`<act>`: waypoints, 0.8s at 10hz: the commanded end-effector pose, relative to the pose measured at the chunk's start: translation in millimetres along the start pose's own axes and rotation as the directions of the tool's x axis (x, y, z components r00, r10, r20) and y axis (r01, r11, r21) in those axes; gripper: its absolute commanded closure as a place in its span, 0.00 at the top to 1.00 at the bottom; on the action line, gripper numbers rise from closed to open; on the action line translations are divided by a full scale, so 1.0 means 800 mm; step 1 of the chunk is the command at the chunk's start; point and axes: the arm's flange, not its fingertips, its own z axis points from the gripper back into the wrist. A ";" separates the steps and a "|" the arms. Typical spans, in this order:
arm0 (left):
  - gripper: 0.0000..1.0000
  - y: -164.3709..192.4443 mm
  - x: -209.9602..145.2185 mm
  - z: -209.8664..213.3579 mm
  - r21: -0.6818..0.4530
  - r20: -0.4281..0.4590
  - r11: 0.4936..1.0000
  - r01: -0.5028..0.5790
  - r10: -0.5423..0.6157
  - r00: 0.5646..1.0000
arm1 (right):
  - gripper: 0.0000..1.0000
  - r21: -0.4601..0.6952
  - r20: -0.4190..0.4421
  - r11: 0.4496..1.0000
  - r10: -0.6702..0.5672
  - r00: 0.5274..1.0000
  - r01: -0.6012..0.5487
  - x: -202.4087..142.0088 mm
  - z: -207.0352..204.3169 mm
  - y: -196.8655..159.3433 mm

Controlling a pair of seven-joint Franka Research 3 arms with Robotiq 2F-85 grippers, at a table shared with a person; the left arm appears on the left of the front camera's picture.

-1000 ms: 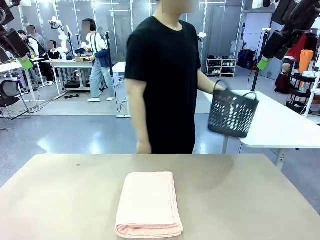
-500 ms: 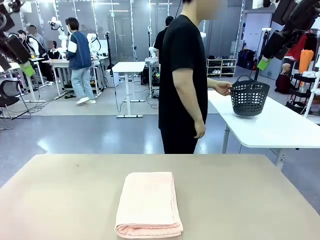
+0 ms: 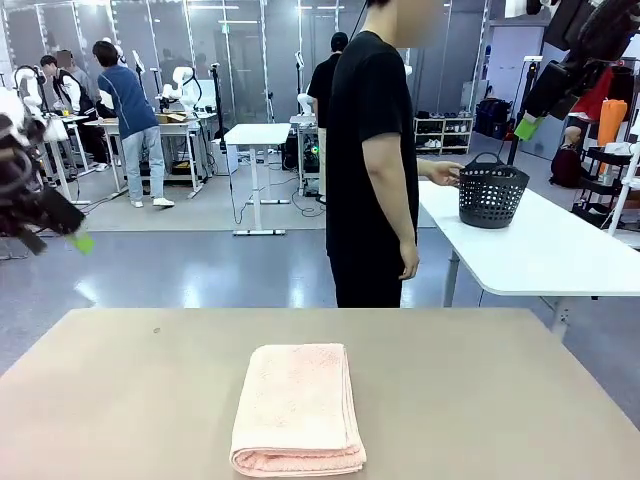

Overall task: Fold the towel.
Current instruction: Pick up the 100 cm Hotel Towel and place it on the left side of the table.

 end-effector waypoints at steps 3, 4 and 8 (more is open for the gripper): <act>1.00 -0.017 -0.008 -0.117 -0.148 -0.034 0.984 -0.099 0.095 0.995 | 1.00 0.004 0.002 1.000 -0.005 1.000 0.005 0.002 0.001 -0.001; 1.00 -0.018 -0.012 -0.149 -0.182 -0.061 0.975 -0.128 0.119 0.991 | 1.00 0.004 0.002 1.000 -0.005 1.000 0.005 0.002 0.001 -0.001; 1.00 -0.027 -0.030 -0.263 -0.311 -0.096 0.933 -0.180 0.158 0.983 | 1.00 0.004 0.002 1.000 -0.005 1.000 0.005 0.002 0.001 -0.001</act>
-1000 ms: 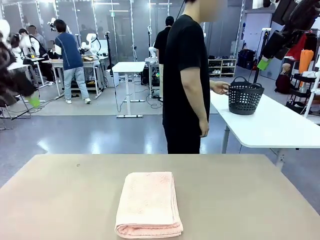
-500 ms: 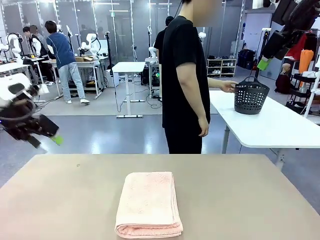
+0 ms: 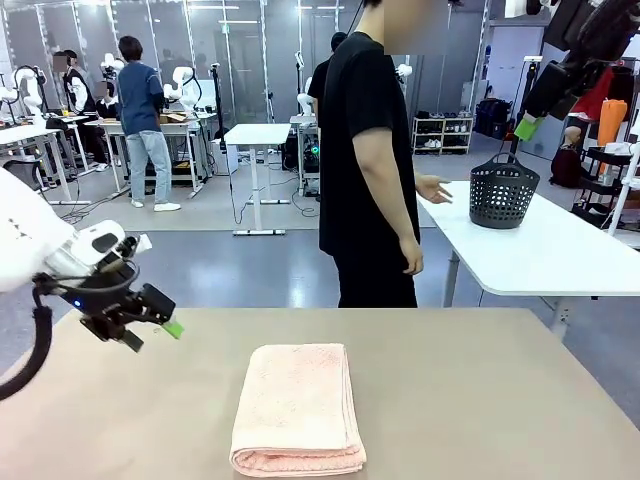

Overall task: Fold the towel.
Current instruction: Pick up the 100 cm Hotel Towel and place it on the left side of the table.

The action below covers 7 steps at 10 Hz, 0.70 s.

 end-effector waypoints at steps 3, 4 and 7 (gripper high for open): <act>1.00 0.024 -0.004 -0.079 -0.192 0.068 0.981 -0.014 0.027 0.997 | 1.00 0.003 0.002 1.000 -0.005 1.000 0.005 0.001 0.002 -0.001; 1.00 0.024 -0.008 -0.100 -0.235 0.081 0.971 -0.037 0.057 0.995 | 1.00 0.003 0.002 1.000 -0.005 1.000 0.005 0.001 0.002 -0.001; 1.00 0.015 -0.026 -0.134 -0.264 0.103 0.962 -0.064 0.094 0.990 | 1.00 0.003 0.002 1.000 -0.005 1.000 0.005 0.001 0.002 -0.001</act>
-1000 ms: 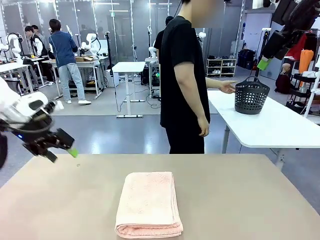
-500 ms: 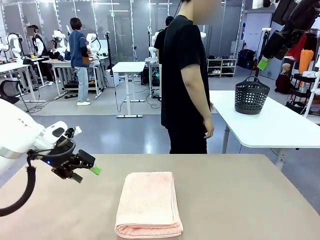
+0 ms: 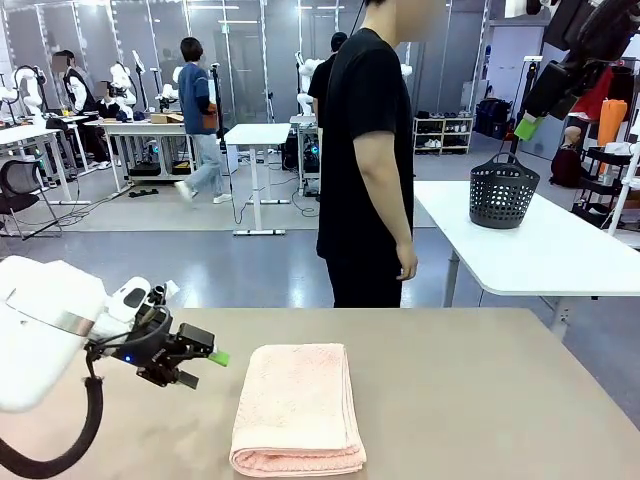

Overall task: Fold the towel.
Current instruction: Pick up the 100 cm Hotel Towel and place it on the left side of the table.

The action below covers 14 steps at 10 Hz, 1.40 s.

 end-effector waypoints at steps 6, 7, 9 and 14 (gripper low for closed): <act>1.00 0.000 0.000 0.000 0.000 0.000 1.000 0.000 0.000 1.000 | 1.00 0.003 0.002 1.000 -0.005 1.000 0.005 0.001 0.002 -0.001; 1.00 0.002 -0.002 -0.003 0.007 0.010 1.000 -0.013 0.013 1.000 | 1.00 0.003 0.002 1.000 -0.005 1.000 0.005 0.001 0.002 -0.001; 1.00 0.011 -0.005 -0.025 -0.091 -0.046 0.996 0.003 -0.007 0.999 | 1.00 0.003 0.002 1.000 -0.005 1.000 0.005 0.001 0.002 -0.001; 1.00 0.010 -0.008 -0.070 -0.160 -0.057 0.985 -0.067 0.059 0.997 | 1.00 0.003 0.002 1.000 -0.005 1.000 0.005 0.001 0.002 -0.001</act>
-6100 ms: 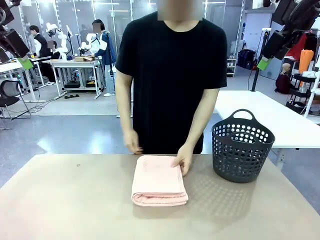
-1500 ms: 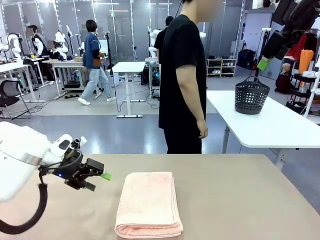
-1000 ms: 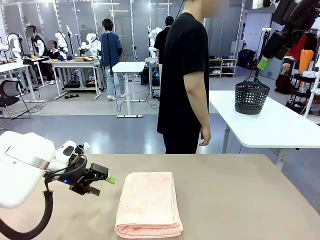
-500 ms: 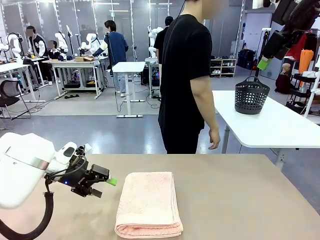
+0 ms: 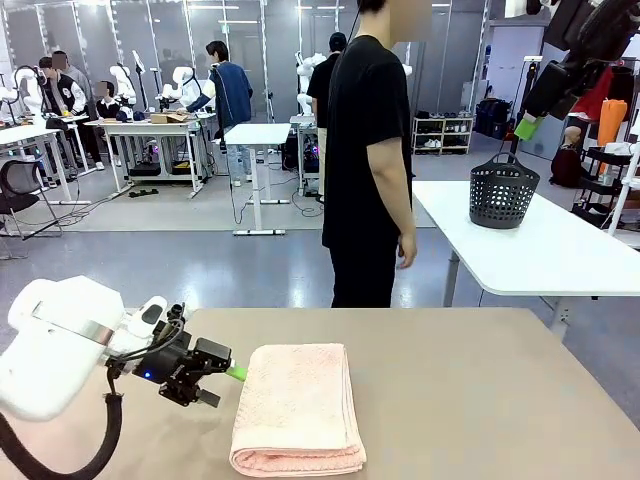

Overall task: Fold the towel.
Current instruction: Pick up the 100 cm Hotel Towel and place it on the left side of the table.

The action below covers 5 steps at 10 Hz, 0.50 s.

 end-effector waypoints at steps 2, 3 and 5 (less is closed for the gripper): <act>1.00 0.005 0.003 -0.037 -0.056 0.016 0.998 -0.013 0.014 1.000 | 1.00 0.004 0.002 1.000 -0.005 1.000 0.005 0.001 0.002 -0.001; 1.00 0.005 0.003 -0.045 -0.071 0.019 0.997 -0.021 0.022 1.000 | 1.00 0.004 0.002 1.000 -0.005 1.000 0.005 0.001 0.002 -0.001; 1.00 0.009 0.000 -0.059 -0.113 0.002 0.991 -0.075 0.076 0.997 | 1.00 0.004 0.002 1.000 -0.005 1.000 0.005 0.001 0.002 -0.001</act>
